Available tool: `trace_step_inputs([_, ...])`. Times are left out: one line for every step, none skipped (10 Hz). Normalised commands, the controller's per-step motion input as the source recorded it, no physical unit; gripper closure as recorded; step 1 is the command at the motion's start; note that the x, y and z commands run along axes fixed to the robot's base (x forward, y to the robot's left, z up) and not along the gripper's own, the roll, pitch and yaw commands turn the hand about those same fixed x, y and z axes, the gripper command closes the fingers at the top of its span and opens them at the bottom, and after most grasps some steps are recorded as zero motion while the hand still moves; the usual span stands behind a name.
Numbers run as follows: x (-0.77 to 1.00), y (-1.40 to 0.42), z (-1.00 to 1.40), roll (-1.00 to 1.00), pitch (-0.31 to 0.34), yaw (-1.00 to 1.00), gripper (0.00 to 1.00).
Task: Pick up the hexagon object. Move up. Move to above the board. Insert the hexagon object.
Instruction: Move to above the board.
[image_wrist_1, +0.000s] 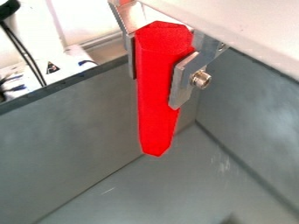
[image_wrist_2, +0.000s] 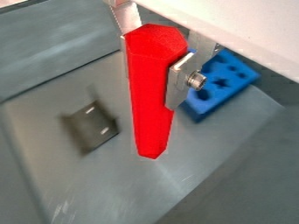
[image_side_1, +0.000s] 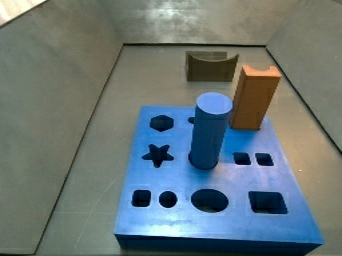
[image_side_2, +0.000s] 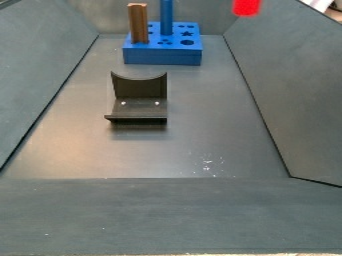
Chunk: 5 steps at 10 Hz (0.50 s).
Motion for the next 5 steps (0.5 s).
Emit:
trace_step_inputs([0.29,-1.0,-0.01,-0.03,0.032,-0.66,1.0])
trace_step_inputs([0.3,-1.0,-0.01,-0.09,0.036,-0.41,1.0])
trace_step_inputs([0.31,-1.0,-0.01,-0.07,0.041,-0.17,1.0])
trace_step_inputs([0.32,-1.0,-0.01,-0.06,0.043,-0.1,1.0])
trace_step_inputs([0.33,-1.0,-0.01,-0.02,0.043,-0.04,1.0])
